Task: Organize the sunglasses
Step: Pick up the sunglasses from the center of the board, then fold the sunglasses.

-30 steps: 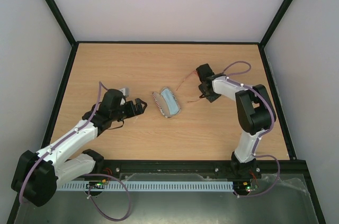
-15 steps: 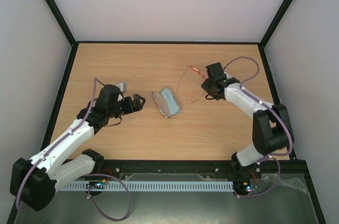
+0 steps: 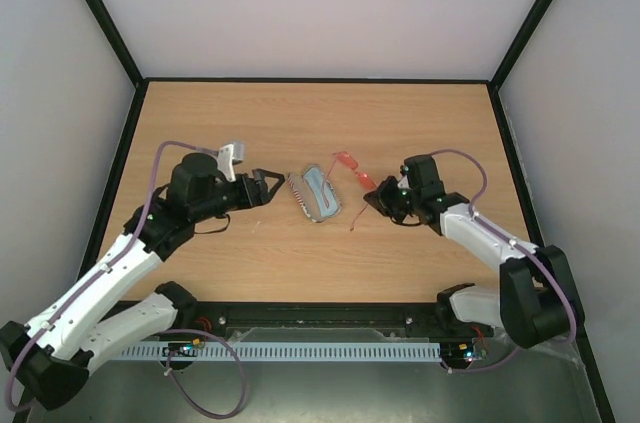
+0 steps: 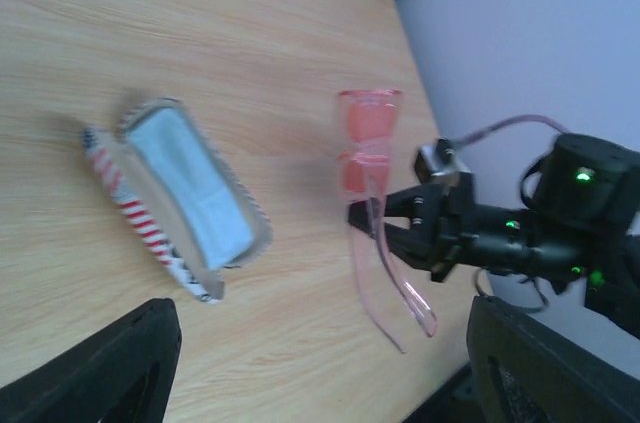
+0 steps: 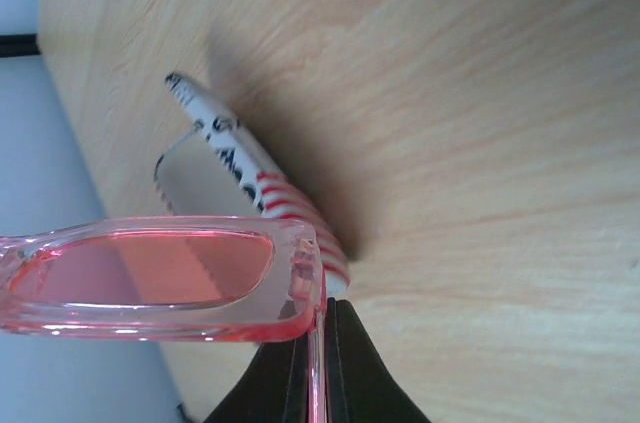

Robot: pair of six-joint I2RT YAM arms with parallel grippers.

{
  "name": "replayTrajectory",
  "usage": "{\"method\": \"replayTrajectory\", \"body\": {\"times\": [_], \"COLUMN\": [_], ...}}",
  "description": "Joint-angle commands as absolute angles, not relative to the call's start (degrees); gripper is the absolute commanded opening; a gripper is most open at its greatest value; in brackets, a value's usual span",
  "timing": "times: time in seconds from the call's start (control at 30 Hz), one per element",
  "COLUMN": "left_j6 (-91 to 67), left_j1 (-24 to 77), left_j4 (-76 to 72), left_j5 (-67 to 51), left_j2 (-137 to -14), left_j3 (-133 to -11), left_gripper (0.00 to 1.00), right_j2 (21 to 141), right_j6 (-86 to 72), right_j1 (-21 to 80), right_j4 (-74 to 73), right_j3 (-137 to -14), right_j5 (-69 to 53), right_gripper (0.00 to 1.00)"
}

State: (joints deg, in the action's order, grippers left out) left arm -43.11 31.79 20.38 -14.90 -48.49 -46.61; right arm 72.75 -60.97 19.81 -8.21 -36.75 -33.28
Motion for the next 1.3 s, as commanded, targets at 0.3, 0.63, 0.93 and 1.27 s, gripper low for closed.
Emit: {"method": "replayTrajectory", "body": {"times": [0.3,0.63,0.93,1.27], "left_j6": [-51.91,-57.08,-58.93,-58.5], "left_j1": [43.91,45.36,45.99,46.48], "left_j4": [-2.11,-15.27,-23.63,-28.19], "left_j5": [-20.37,-24.89,-25.96,-26.21], "left_j2": [-59.16,-64.25,-69.35,-75.83], "left_j3": [-50.82,-48.43,-44.92,-47.15], "left_gripper": [0.44,0.45,0.46,0.46], "right_j2": [65.53,65.3,64.26,61.26], "right_j6": [-71.13,-70.59,-71.31,-72.93], "right_j1": [19.63,19.6,19.65,19.67], "right_j4": [2.31,2.49,2.79,2.81], "right_j3": [-27.56,-26.83,-27.34,-26.85], "right_j5": [-45.01,-45.75,-47.43,-49.19], "right_gripper": [0.01,0.01,0.01,0.01]}}
